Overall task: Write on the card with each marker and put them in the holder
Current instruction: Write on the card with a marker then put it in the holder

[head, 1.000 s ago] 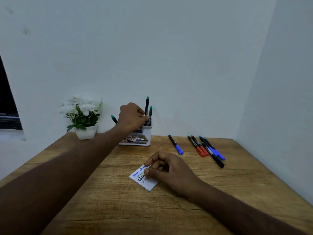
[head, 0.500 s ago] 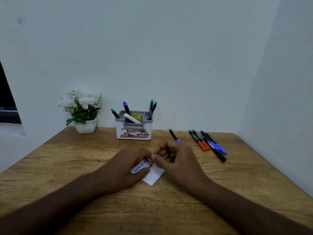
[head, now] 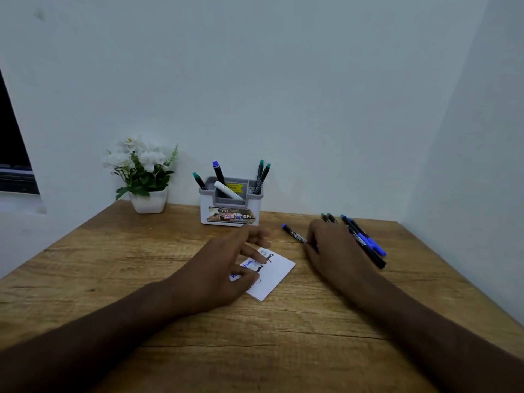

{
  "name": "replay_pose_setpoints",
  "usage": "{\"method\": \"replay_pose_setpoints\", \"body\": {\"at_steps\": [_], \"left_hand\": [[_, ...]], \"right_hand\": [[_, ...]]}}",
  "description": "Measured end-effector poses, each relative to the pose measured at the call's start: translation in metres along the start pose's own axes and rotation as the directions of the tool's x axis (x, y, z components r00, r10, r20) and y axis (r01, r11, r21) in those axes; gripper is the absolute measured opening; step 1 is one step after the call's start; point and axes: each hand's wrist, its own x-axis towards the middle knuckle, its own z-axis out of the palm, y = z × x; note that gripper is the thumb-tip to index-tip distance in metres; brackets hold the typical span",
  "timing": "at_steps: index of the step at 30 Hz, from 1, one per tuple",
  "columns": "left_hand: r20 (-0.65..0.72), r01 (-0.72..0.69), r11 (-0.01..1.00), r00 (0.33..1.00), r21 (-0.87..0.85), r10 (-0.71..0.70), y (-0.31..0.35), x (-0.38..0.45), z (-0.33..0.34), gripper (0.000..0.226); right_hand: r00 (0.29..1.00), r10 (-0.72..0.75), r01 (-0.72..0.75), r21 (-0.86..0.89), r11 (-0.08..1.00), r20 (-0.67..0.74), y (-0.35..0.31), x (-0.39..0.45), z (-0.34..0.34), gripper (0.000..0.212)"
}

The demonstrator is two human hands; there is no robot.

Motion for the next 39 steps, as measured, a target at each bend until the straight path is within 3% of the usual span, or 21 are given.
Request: {"method": "replay_pose_setpoints", "body": {"at_steps": [5, 7, 8, 10, 12, 17, 23, 26, 28, 39], "left_hand": [[0.022, 0.047, 0.998, 0.999, -0.029, -0.046, -0.002, 0.000, -0.001, 0.061], [0.031, 0.052, 0.998, 0.998, -0.025, -0.051, -0.003, 0.000, -0.002, 0.056], [0.029, 0.051, 0.998, 0.998, -0.031, -0.050, -0.004, -0.001, -0.002, 0.053], [0.010, 0.039, 0.998, 0.999, -0.040, -0.039, -0.003, -0.001, -0.003, 0.042], [0.008, 0.015, 1.000, 1.000, -0.023, -0.015, 0.001, -0.001, -0.004, 0.033], [0.005, -0.127, 0.988, 0.992, 0.087, 0.127, 0.003, -0.002, -0.002, 0.028], [0.047, -0.158, 0.970, 0.987, 0.184, 0.152, -0.002, 0.001, 0.003, 0.018], [0.104, -0.159, 0.964, 0.985, 0.215, 0.139, -0.003, -0.001, 0.005, 0.008], [0.107, -0.153, 0.966, 0.985, 0.207, 0.133, -0.004, -0.002, 0.004, 0.015], [0.061, -0.136, 0.976, 0.990, 0.171, 0.127, -0.003, -0.001, 0.005, 0.037]], "right_hand": [[0.999, 0.041, -0.040, -0.024, 0.999, 0.029, -0.006, -0.004, 0.002, 0.038], [0.999, 0.040, -0.034, 0.205, 0.978, -0.023, -0.012, -0.008, -0.004, 0.038], [0.997, 0.067, -0.048, 0.390, 0.920, -0.036, -0.017, -0.012, -0.007, 0.035], [0.993, 0.119, -0.094, 0.730, 0.677, 0.018, -0.029, -0.021, -0.012, 0.031], [0.995, 0.086, -0.091, 0.865, 0.494, 0.056, -0.041, -0.029, -0.012, 0.023], [0.998, 0.020, -0.063, 0.916, 0.395, 0.060, -0.049, -0.045, -0.003, 0.009], [0.993, 0.019, -0.116, 0.943, 0.312, 0.115, -0.058, -0.048, -0.008, 0.020], [0.975, -0.024, -0.215, 0.968, 0.127, 0.219, -0.062, -0.049, -0.007, 0.023], [0.956, -0.036, -0.290, 0.957, 0.007, 0.290, -0.066, -0.050, -0.007, 0.025], [0.943, -0.052, -0.326, 0.944, 0.060, 0.329, -0.065, -0.049, -0.008, 0.032]]}}
